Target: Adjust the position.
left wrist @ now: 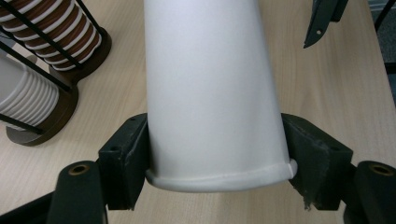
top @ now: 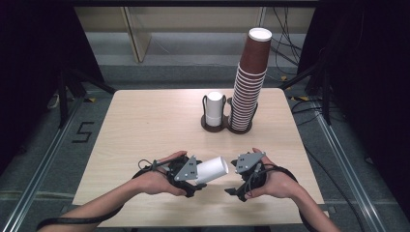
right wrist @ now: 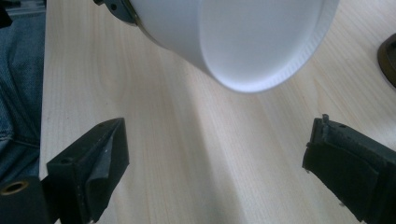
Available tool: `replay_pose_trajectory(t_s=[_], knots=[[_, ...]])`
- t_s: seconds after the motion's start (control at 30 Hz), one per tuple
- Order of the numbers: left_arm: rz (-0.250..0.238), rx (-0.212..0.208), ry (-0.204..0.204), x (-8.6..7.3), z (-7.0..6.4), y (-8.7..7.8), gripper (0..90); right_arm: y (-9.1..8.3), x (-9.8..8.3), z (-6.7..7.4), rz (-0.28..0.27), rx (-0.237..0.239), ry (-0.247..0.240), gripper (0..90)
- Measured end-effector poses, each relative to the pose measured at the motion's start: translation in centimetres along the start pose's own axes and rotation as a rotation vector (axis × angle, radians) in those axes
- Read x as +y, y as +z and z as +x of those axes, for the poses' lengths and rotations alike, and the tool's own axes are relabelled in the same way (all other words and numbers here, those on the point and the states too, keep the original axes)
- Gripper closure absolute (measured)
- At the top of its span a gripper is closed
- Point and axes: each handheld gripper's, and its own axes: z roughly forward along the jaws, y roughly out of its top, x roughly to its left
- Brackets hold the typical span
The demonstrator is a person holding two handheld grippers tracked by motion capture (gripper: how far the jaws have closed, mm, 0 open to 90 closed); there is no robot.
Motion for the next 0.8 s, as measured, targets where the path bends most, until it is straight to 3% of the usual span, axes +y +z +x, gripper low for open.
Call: replay_pose_trajectory(t_s=[0.1,0.13,0.2,0.23,0.3,0.4,0.5,0.57,0.63,0.7,0.8], knots=[[0.006,-0.008,0.001,0.0,-0.1,0.1,28.2,0.1,0.3,0.1,0.003,0.020,-0.035,6.3],[0.023,-0.030,0.009,0.1,-0.2,0.1,28.3,0.2,0.3,0.2,0.005,0.033,-0.037,5.9],[0.015,-0.022,0.011,0.1,-0.4,0.2,28.3,0.4,0.4,0.3,0.014,0.053,-0.058,5.4],[0.030,-0.045,0.019,0.1,-0.5,0.3,28.2,0.5,0.5,0.4,0.021,0.051,-0.076,5.3],[0.030,-0.040,0.026,0.1,-0.6,0.4,28.2,0.6,0.5,0.5,0.027,0.063,-0.074,5.3],[0.048,-0.068,0.041,0.1,-0.9,0.5,28.2,0.8,0.9,0.3,0.011,0.047,-0.136,5.4],[0.059,-0.069,0.062,0.1,-1.0,0.6,28.2,0.8,1.0,0.4,0.018,0.064,-0.124,5.4],[0.072,-0.077,0.069,0.0,-1.1,0.8,28.2,0.9,1.4,0.2,0.025,0.064,-0.162,5.7],[0.084,-0.092,0.071,0.1,-1.0,0.8,28.2,1.1,1.5,0.3,0.026,0.078,-0.154,6.0],[0.082,-0.087,0.072,0.0,-1.1,1.0,28.3,1.3,2.1,0.1,0.031,0.078,-0.194,8.1],[0.090,-0.095,0.072,0.0,-1.2,1.2,28.2,1.5,2.2,0.3,0.045,0.094,-0.157,11.1]])
